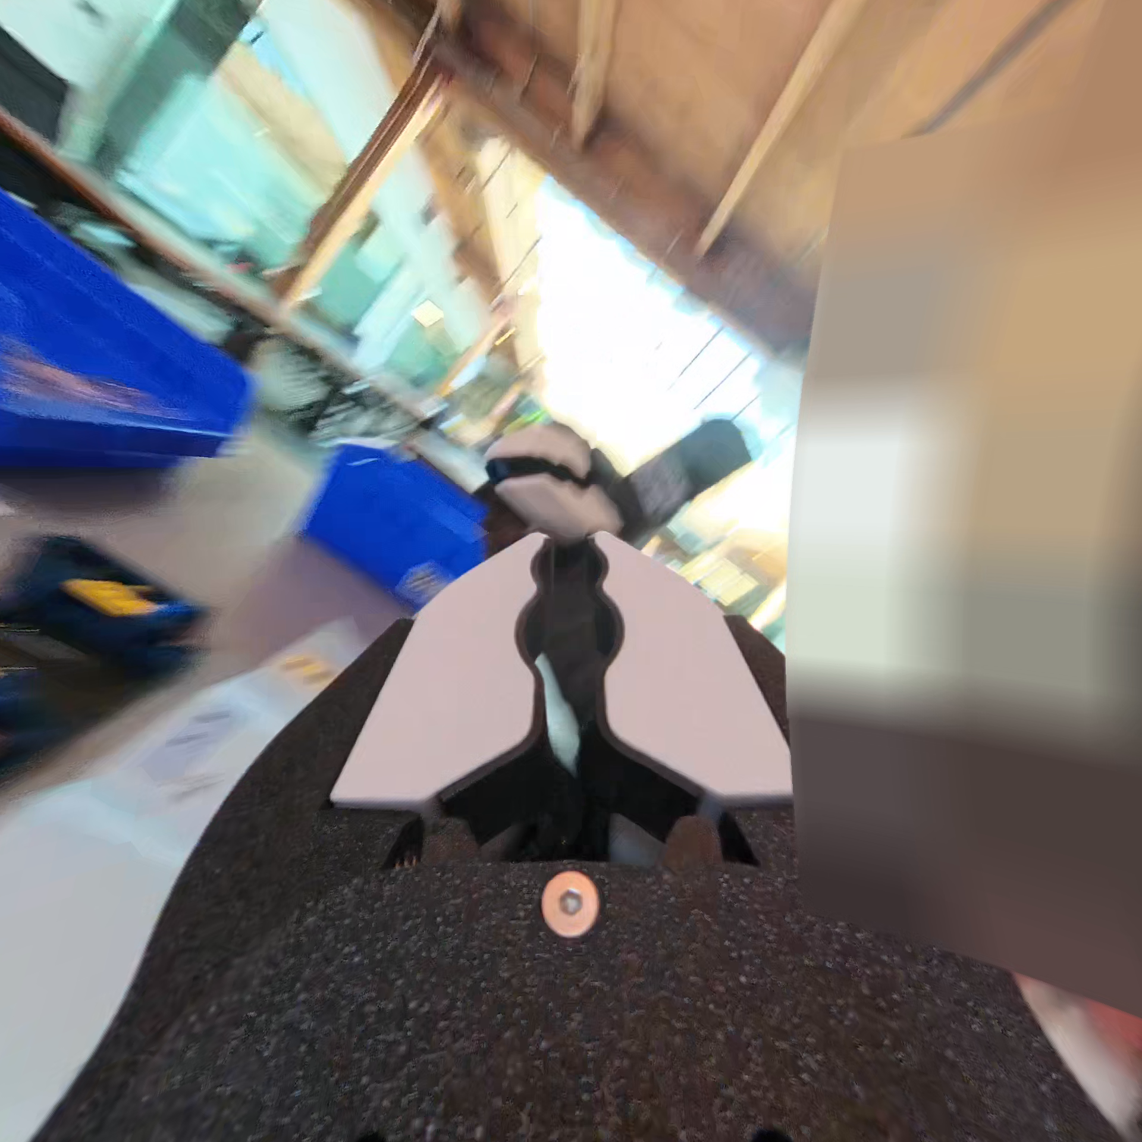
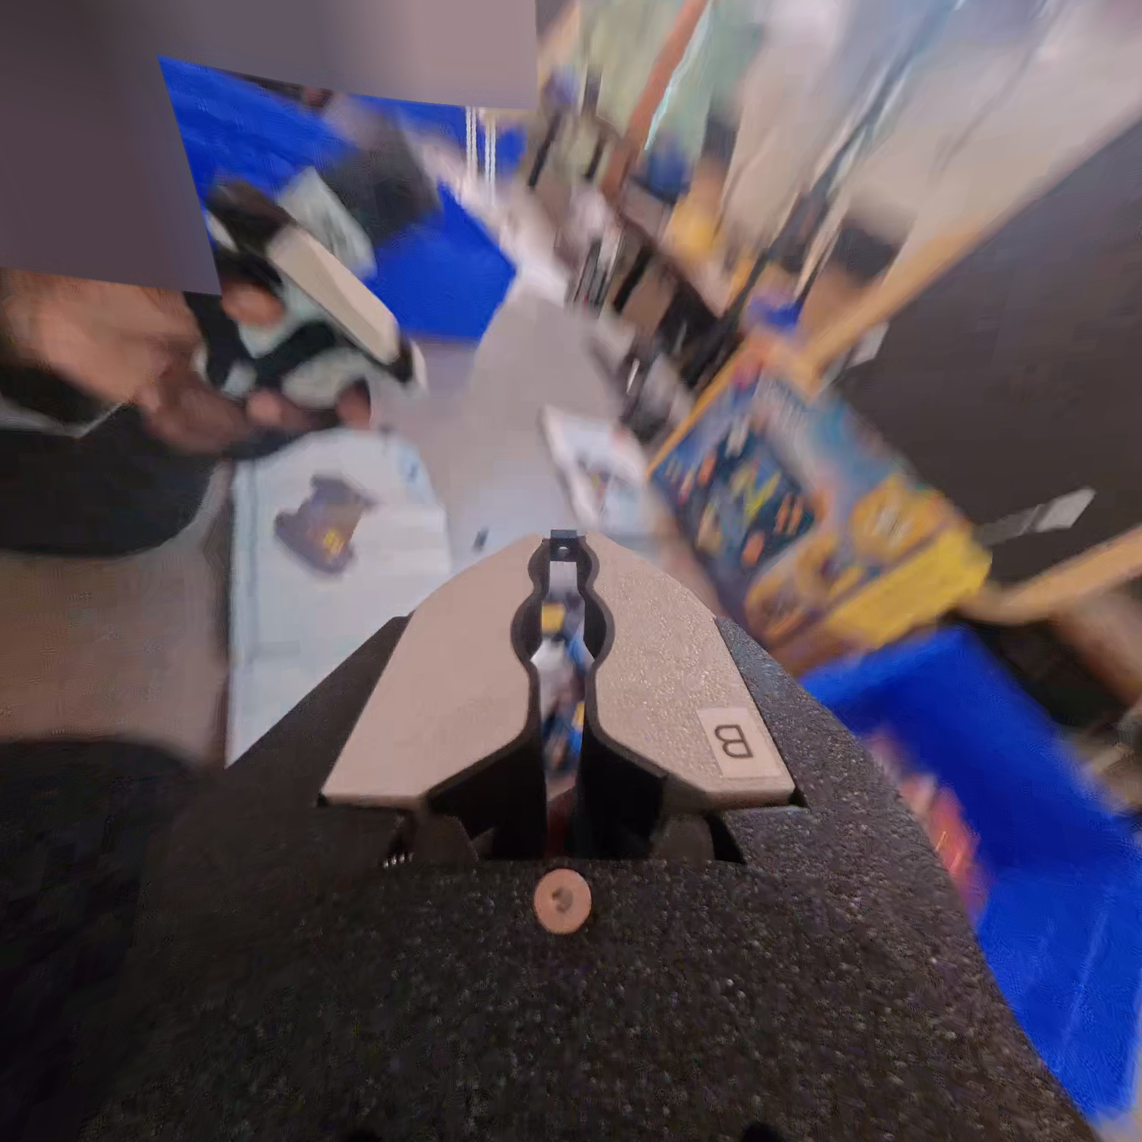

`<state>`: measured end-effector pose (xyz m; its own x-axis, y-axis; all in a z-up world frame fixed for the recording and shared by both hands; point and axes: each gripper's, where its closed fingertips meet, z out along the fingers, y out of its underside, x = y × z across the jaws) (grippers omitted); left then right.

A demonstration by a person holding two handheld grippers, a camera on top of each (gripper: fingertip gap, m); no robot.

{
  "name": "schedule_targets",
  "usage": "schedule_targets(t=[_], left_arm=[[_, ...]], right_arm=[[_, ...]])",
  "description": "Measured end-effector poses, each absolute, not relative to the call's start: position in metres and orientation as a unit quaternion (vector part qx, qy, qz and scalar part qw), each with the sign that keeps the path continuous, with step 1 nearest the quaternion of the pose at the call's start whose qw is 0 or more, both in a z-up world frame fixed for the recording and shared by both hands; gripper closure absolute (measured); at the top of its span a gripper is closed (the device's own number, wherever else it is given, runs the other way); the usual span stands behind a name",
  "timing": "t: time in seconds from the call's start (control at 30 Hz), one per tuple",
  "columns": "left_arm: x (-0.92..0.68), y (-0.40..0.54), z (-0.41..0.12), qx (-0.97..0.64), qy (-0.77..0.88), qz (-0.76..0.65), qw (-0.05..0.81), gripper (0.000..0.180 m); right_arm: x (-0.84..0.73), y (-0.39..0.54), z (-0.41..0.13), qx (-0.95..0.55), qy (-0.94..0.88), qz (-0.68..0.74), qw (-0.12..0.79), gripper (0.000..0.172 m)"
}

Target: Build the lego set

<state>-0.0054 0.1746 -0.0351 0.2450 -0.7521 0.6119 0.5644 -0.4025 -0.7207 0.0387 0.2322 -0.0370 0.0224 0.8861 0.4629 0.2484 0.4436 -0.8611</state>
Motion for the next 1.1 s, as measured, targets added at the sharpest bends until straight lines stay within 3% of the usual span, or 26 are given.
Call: schedule_targets(t=[0.13,0.2,0.3,0.73,0.83,1.1], left_arm=[[-0.045,0.189,-0.088,-0.761,0.234,-0.242,0.555,0.172],[-0.060,0.191,-0.113,-0.802,0.251,-0.170,0.515,0.172],[-0.056,0.191,-0.134,-0.819,0.240,-0.191,0.485,0.170],[-0.043,0.188,-0.125,-0.789,0.240,-0.225,0.518,0.166],[-0.046,0.190,-0.123,-0.789,0.233,-0.221,0.524,0.165],[-0.067,0.194,-0.099,-0.757,0.168,-0.234,0.586,0.163]], right_arm=[[0.129,0.293,-0.123,-0.706,-0.633,0.145,0.281,0.164],[0.163,0.303,-0.164,-0.776,-0.603,0.091,0.161,0.164],[0.178,0.308,-0.196,-0.812,-0.572,0.065,0.094,0.164],[0.183,0.299,-0.215,-0.799,-0.597,0.051,0.055,0.164],[0.182,0.298,-0.215,-0.793,-0.605,0.047,0.059,0.157],[0.177,0.310,-0.194,-0.783,-0.603,0.054,0.142,0.144]])
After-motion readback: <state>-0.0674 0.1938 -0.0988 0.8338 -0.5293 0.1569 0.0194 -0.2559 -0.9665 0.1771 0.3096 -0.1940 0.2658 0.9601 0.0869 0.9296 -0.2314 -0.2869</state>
